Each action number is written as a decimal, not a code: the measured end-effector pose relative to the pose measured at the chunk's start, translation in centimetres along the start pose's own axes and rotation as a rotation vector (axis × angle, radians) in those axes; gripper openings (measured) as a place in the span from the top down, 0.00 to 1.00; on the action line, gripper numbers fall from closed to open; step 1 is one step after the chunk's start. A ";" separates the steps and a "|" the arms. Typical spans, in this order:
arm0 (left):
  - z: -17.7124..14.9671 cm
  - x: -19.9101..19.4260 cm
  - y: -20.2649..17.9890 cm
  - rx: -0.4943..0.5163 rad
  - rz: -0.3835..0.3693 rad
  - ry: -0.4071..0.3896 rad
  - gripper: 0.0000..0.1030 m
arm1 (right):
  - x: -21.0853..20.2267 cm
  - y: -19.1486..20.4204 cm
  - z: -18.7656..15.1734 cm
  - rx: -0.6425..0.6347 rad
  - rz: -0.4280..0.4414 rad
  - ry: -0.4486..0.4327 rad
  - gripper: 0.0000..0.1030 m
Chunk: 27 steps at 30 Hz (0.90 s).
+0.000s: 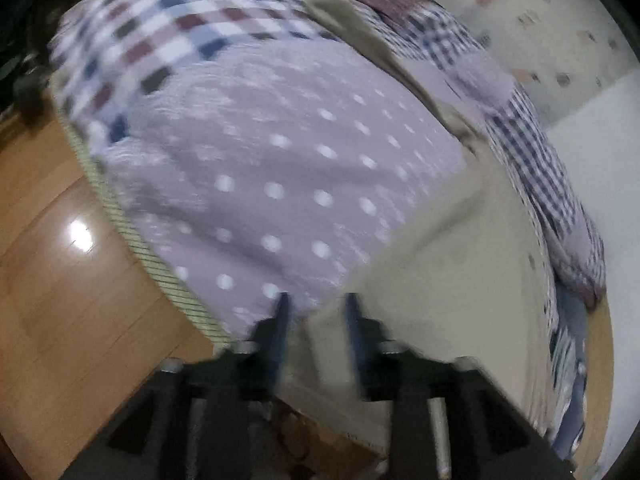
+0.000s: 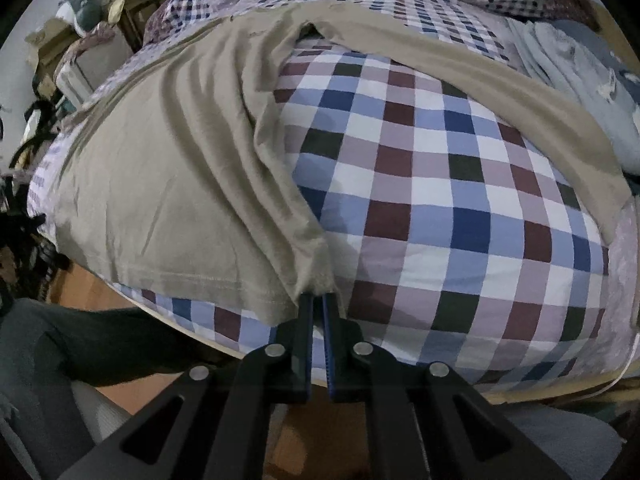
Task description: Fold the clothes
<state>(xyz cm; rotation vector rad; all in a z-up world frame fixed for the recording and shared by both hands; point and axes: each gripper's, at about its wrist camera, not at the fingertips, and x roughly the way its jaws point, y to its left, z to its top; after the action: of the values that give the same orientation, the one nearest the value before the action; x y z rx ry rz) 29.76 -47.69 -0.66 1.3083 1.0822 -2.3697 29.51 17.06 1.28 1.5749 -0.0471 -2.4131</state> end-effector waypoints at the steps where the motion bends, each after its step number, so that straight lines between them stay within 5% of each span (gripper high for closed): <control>1: -0.1 0.2 -0.6 0.023 0.003 0.009 0.46 | -0.1 -0.3 0.0 0.015 0.012 -0.003 0.95; 8: -1.5 1.3 -1.9 0.093 0.087 0.120 0.41 | 0.0 -1.2 -0.2 0.058 0.044 -0.008 0.68; 13: -3.0 2.5 -2.8 0.184 0.145 0.209 0.42 | -0.3 -0.7 -0.1 0.042 0.072 -0.035 0.64; 16: -3.6 3.1 -3.6 0.233 0.172 0.244 0.73 | 0.1 0.0 0.1 0.041 0.069 -0.037 0.64; 18: -3.6 2.6 -3.4 0.227 0.171 0.232 0.96 | 0.5 0.2 0.4 0.033 0.064 -0.032 0.64; 22: -3.2 0.1 -2.2 0.159 0.121 0.137 0.99 | 1.0 0.8 0.4 -0.015 0.045 -0.014 0.96; 27: -3.1 -5.0 -1.0 0.079 0.054 -0.080 0.99 | -1.4 1.0 -0.4 -0.007 0.077 -0.018 0.97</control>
<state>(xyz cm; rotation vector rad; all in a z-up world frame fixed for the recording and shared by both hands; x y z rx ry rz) 34.11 -45.58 2.81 1.2400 0.9281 -2.4247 30.64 16.43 2.51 1.5203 -0.1008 -2.3664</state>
